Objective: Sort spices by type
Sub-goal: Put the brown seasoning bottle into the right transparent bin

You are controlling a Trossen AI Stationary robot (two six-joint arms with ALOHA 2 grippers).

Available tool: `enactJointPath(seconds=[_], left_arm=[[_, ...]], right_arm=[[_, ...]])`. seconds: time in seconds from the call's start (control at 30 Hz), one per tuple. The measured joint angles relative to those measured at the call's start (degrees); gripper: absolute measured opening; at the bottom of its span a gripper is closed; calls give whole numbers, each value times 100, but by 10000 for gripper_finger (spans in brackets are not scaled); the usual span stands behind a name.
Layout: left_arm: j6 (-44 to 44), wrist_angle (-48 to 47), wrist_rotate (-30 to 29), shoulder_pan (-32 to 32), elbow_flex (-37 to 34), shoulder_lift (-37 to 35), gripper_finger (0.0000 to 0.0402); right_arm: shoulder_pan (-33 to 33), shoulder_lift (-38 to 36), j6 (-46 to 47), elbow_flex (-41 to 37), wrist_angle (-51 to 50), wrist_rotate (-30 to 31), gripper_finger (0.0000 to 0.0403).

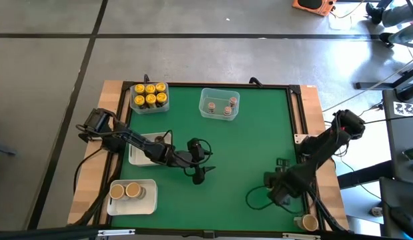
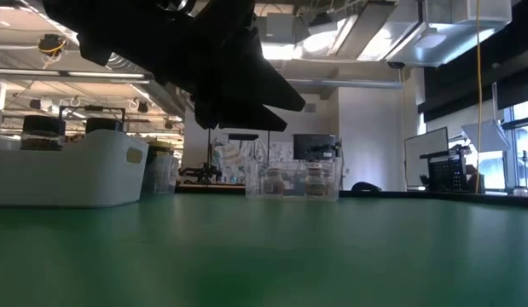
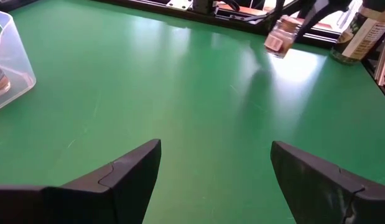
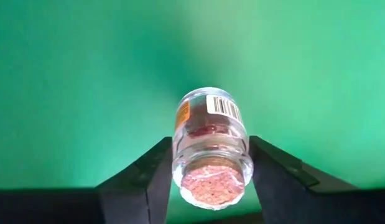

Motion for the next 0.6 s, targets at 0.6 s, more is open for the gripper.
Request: enactJointPath(seconds=[0.6], left_arm=[[145, -1254, -24, -495, -198, -603, 301]], right_arm=[[-3124, -11, -4085, 1505, -243, 2664, 185]])
